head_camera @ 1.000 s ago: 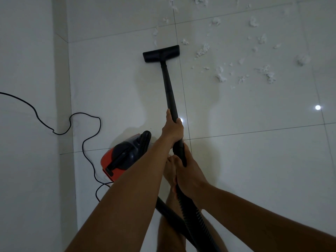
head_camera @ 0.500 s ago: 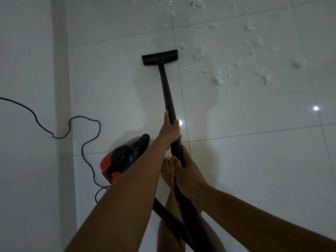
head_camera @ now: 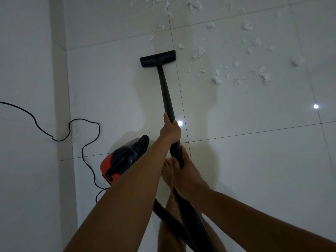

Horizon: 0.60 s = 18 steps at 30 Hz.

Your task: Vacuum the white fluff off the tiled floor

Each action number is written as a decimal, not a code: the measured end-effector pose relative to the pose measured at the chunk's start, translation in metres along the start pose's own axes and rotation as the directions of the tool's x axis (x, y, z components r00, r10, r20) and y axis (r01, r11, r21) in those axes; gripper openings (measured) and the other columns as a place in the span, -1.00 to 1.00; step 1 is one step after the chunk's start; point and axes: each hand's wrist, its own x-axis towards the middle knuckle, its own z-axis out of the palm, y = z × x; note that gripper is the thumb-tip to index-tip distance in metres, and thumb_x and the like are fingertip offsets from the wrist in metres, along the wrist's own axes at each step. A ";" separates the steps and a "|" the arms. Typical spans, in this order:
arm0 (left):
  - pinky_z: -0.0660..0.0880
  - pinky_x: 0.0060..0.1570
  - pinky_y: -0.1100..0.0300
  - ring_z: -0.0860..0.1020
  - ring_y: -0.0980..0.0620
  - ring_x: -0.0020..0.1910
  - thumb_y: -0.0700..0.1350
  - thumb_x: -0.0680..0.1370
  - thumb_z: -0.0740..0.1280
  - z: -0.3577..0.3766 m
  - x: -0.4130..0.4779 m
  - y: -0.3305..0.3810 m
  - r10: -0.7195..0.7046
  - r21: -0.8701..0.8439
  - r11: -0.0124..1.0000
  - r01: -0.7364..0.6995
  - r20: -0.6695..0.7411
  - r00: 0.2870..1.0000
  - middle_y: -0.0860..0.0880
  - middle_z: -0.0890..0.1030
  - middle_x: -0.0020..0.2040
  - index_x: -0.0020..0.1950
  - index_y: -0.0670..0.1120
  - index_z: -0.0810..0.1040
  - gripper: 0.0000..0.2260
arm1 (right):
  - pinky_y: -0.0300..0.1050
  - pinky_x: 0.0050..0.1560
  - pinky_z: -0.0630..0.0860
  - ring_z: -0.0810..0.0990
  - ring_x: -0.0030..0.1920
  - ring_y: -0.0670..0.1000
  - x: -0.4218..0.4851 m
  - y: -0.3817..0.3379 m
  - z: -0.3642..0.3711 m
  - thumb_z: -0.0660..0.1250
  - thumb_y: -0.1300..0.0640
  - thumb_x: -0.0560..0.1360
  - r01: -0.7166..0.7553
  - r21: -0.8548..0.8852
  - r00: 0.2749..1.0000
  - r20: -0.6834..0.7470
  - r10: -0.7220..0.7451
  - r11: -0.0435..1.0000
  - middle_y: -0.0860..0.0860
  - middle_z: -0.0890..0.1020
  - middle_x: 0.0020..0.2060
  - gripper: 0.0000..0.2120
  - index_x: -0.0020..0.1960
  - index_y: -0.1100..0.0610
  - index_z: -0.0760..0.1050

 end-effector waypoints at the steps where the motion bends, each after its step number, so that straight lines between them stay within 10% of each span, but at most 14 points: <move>1: 0.53 0.25 -0.11 0.59 -0.11 0.02 -0.03 0.74 -0.01 0.000 0.000 0.000 0.000 -0.001 1.000 0.000 0.000 1.000 -0.19 0.50 0.33 0.65 0.10 -0.26 -0.44 | -0.27 -0.57 0.46 0.48 -0.63 -0.14 0.000 0.000 0.000 0.09 -0.09 0.70 0.000 0.001 1.000 0.003 0.000 1.000 0.14 0.61 -0.24 -0.47 0.59 -0.32 -0.04; 10: 0.52 0.27 -0.15 0.59 -0.20 0.16 0.00 0.73 0.01 0.002 0.003 -0.001 -0.019 -0.062 0.998 0.019 0.005 1.000 -0.23 0.51 0.34 0.64 0.15 -0.25 -0.44 | -0.27 -0.57 0.48 0.50 -0.63 -0.14 0.002 0.003 -0.002 0.13 -0.07 0.70 0.013 0.008 1.000 -0.001 -0.013 1.000 0.15 0.63 -0.22 -0.45 0.57 -0.38 -0.05; 18: 0.59 0.17 -0.14 0.53 -0.06 -0.16 -0.02 0.73 0.01 -0.009 0.010 -0.005 -0.021 -0.058 0.998 0.023 0.037 0.999 -0.21 0.55 0.10 0.63 0.21 -0.27 -0.42 | -0.25 -0.54 0.51 0.52 -0.61 -0.12 0.015 0.007 0.013 0.12 -0.12 0.68 -0.013 0.022 1.000 -0.025 0.014 1.000 0.12 0.65 -0.11 -0.44 0.52 -0.46 -0.10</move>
